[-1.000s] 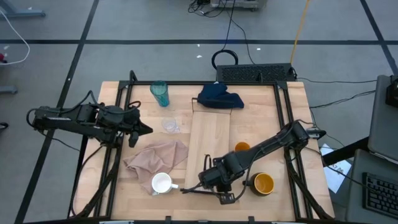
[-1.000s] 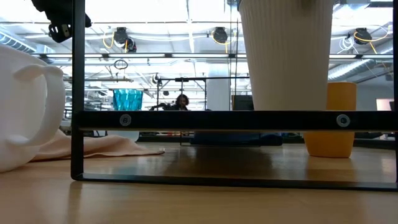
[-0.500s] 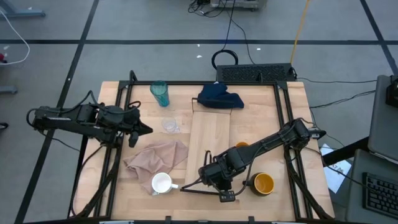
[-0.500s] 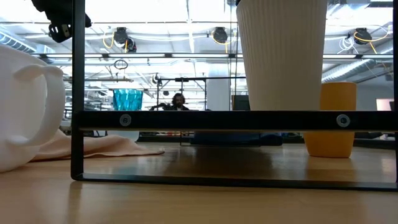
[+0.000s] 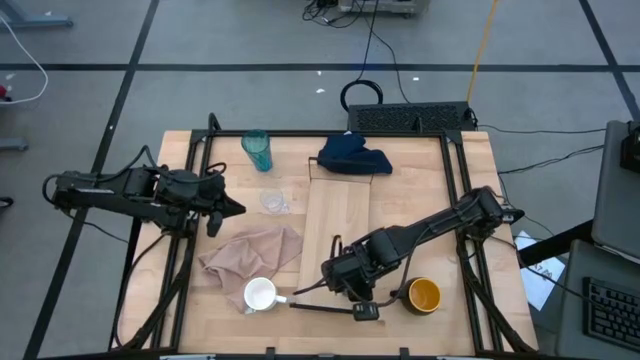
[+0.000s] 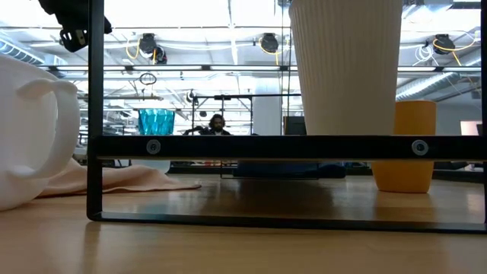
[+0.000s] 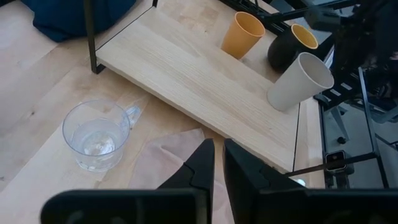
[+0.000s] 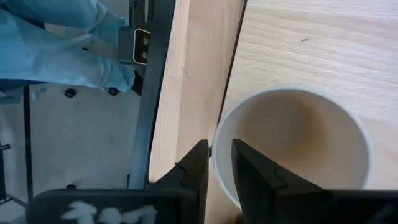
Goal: Stack small to large cups/mugs on shelf
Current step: Put the transparent cup on the shelf
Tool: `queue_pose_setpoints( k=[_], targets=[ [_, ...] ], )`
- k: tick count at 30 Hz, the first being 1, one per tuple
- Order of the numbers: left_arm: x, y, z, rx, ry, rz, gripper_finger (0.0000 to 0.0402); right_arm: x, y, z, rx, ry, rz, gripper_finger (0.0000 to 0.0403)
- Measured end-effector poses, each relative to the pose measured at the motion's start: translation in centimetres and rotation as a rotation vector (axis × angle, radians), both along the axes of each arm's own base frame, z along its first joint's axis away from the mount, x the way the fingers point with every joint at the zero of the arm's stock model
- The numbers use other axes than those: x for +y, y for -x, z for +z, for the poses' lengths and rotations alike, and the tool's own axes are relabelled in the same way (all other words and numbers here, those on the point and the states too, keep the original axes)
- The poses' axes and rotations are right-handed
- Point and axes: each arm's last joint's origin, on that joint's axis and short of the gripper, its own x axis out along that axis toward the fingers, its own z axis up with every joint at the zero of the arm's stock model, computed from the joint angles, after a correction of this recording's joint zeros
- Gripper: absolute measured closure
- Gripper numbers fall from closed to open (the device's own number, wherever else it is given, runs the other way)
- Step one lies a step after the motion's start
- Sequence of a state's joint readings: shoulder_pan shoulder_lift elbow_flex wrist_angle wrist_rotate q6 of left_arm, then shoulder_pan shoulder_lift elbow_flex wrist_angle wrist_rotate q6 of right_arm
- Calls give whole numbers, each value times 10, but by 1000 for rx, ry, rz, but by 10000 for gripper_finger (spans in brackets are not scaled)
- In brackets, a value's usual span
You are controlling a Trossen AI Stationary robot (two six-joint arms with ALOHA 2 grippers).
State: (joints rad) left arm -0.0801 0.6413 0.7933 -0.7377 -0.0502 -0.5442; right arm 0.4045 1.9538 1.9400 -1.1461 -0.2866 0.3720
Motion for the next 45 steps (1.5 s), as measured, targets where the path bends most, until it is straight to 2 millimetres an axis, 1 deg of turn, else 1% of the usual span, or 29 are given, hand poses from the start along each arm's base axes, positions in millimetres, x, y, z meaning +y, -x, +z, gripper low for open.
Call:
queue_pose_setpoints(
  k=[5,10,19,23,27,33,38,40,45],
  targets=[
    [0,0,0,0,0,0,369,-8,2,12,-44,7,-30,341],
    [0,0,0,0,0,0,369,-20,2,27,-136,17,-71,341],
    [-2,0,0,2,28,-60,369,-49,-9,53,-381,113,-239,341],
    [-4,0,0,4,57,-109,369,-59,-15,58,-449,141,-300,341],
    [-4,0,0,4,56,-116,369,-68,-21,61,-511,168,-342,342],
    [-2,0,0,0,-7,-105,369,-83,-35,74,-696,226,-463,342],
    [0,0,0,-2,-74,-67,369,-97,-47,93,-922,292,-600,342],
    [0,0,0,-2,-114,-64,369,-101,-51,99,-993,289,-612,342],
    [2,0,-1,7,-197,-64,369,-104,-53,104,-1044,286,-609,342]
  ],
)
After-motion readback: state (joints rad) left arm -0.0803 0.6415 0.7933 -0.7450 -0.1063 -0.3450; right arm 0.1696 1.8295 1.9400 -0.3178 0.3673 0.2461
